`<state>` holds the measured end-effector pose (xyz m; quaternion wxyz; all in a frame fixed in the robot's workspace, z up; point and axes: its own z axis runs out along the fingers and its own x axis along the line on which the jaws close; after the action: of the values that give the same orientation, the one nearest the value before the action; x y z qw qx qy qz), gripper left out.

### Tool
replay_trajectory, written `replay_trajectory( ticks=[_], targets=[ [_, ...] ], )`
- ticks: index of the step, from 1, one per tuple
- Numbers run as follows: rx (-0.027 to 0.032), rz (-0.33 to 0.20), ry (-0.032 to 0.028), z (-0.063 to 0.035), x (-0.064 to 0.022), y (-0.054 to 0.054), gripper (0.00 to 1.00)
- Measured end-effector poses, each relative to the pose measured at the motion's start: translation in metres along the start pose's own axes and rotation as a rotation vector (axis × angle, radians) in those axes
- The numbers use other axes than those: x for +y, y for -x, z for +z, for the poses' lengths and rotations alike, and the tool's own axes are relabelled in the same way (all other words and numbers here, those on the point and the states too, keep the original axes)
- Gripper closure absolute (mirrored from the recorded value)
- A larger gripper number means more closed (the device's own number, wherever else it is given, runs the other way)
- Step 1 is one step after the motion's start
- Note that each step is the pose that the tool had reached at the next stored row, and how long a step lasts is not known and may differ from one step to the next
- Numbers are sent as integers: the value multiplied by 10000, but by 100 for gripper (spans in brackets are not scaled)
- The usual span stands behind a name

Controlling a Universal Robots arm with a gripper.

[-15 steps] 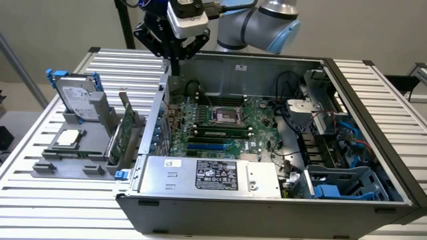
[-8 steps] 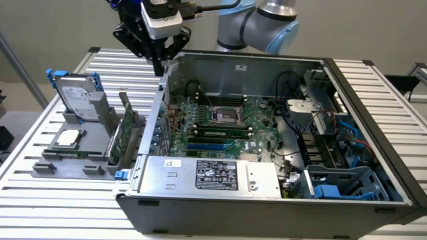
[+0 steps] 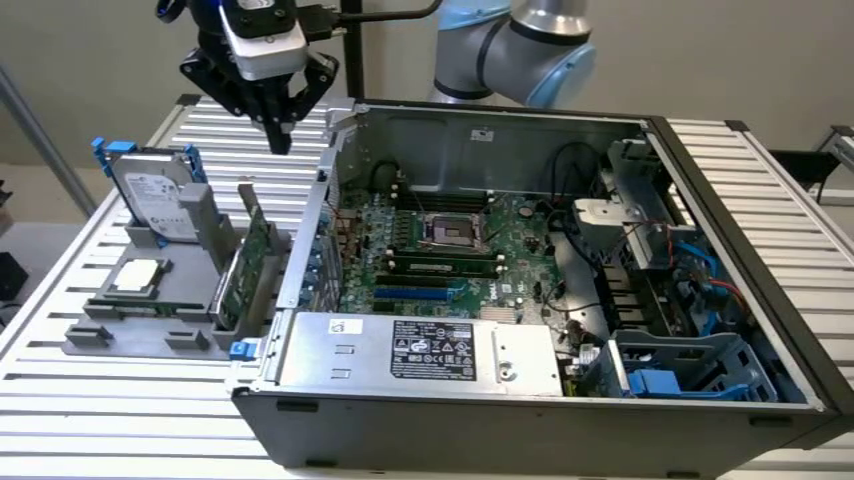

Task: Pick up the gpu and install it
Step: 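Reach for the gpu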

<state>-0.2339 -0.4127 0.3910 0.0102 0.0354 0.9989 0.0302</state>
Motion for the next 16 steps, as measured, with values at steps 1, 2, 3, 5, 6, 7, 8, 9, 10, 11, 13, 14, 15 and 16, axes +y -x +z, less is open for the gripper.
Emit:
replay_trajectory(
  ticks=[1,2,3,5,6,7,8,9,10,11,13,14,15,16],
  targets=[
    [-1,1,-14,2,-4,-45,89],
    [-2,1,-29,5,-8,-90,89],
    [-2,0,-46,8,-13,-135,89],
    [-5,-1,-82,17,-22,-229,89],
    [-7,-1,-101,23,-26,-274,89],
    [-8,-1,-122,28,-30,-319,89],
    [-9,-3,-141,34,-35,-363,89],
    [-11,-4,-161,40,-39,-408,89],
    [-13,-3,-180,46,-43,-453,89],
    [-14,-3,-198,52,-48,-498,89],
    [-14,-5,-231,65,-58,-590,89],
    [-15,-5,-243,72,-65,-637,89],
    [-13,-5,-255,77,-73,-674,89],
    [-11,-5,-262,79,-79,-695,89]
  ],
)
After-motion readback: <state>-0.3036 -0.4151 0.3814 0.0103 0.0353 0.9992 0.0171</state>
